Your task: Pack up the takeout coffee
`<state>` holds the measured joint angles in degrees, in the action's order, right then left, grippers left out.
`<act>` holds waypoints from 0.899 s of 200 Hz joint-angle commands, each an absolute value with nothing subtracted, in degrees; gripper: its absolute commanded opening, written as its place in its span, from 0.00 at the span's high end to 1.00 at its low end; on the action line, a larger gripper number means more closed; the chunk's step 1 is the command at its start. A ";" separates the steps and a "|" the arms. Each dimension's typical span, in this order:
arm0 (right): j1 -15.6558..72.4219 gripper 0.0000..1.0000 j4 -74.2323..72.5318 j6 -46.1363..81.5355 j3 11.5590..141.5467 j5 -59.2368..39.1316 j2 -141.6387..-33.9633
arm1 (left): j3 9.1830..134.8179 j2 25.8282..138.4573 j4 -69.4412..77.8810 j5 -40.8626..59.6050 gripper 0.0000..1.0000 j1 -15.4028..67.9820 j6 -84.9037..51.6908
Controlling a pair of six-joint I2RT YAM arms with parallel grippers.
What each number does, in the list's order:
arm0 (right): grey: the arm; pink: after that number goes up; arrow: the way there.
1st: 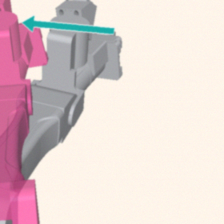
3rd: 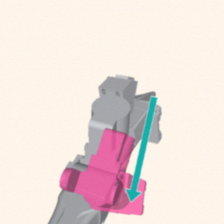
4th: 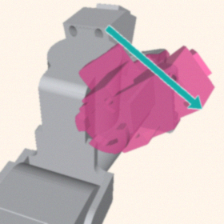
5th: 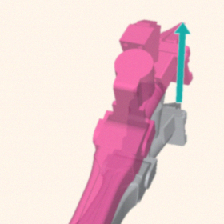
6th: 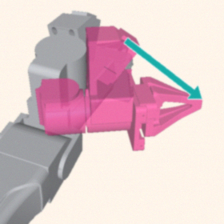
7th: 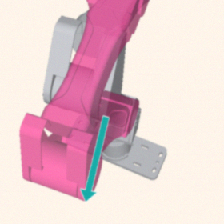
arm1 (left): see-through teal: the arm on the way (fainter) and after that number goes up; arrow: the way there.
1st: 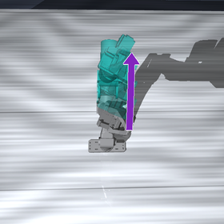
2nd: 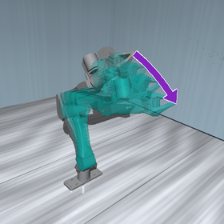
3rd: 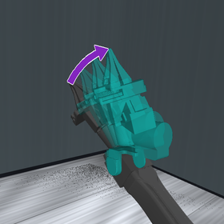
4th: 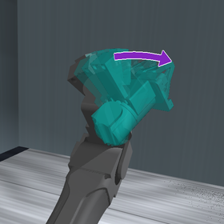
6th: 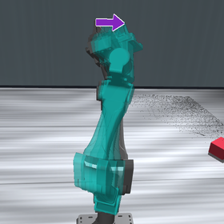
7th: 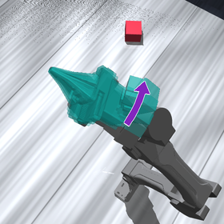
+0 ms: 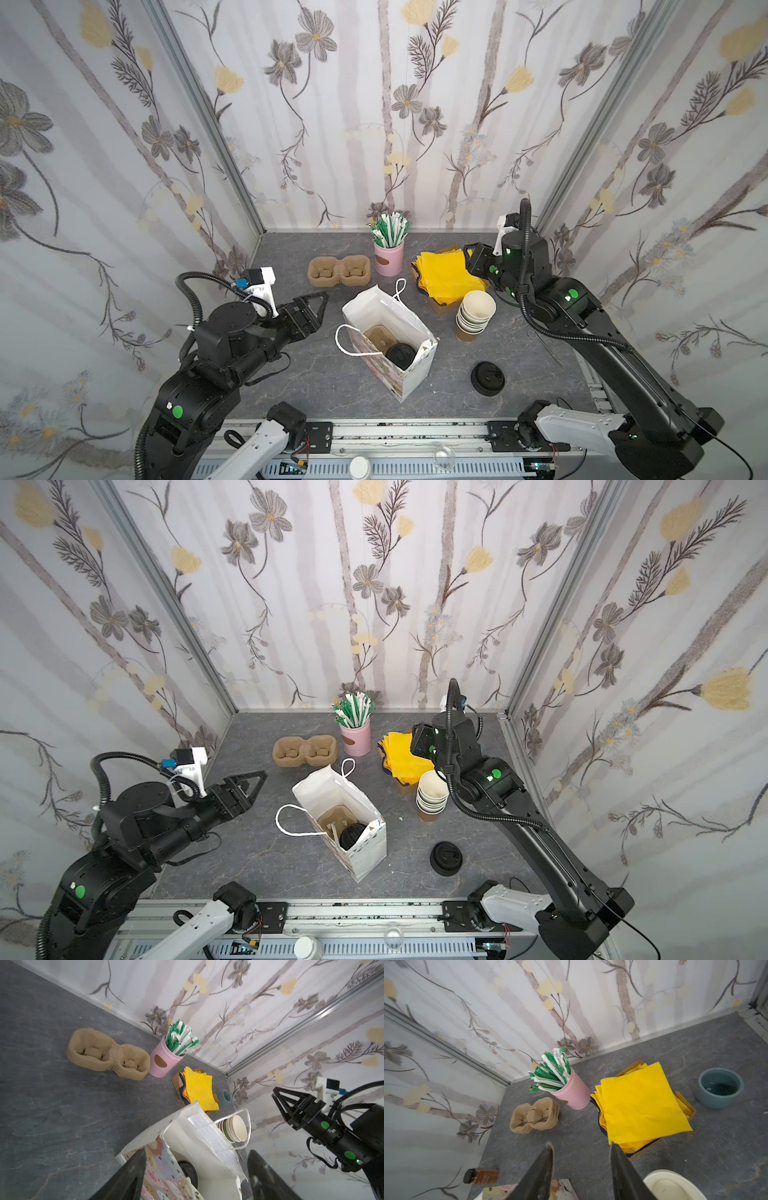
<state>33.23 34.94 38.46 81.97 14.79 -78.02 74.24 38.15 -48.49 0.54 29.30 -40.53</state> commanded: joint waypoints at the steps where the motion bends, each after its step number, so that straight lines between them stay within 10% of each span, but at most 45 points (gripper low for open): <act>1: 30.73 0.51 38.39 34.90 83.95 8.65 -80.86 | 78.63 42.09 -47.75 -9.14 0.24 29.27 -38.32; 83: 27.31 0.49 49.35 23.07 98.89 -0.72 -102.82 | 95.43 67.66 -42.03 -13.23 0.25 29.29 -40.44; 180: 37.66 0.54 59.95 14.99 109.21 17.88 -123.91 | 93.85 71.38 -37.83 -16.03 0.27 29.36 -49.01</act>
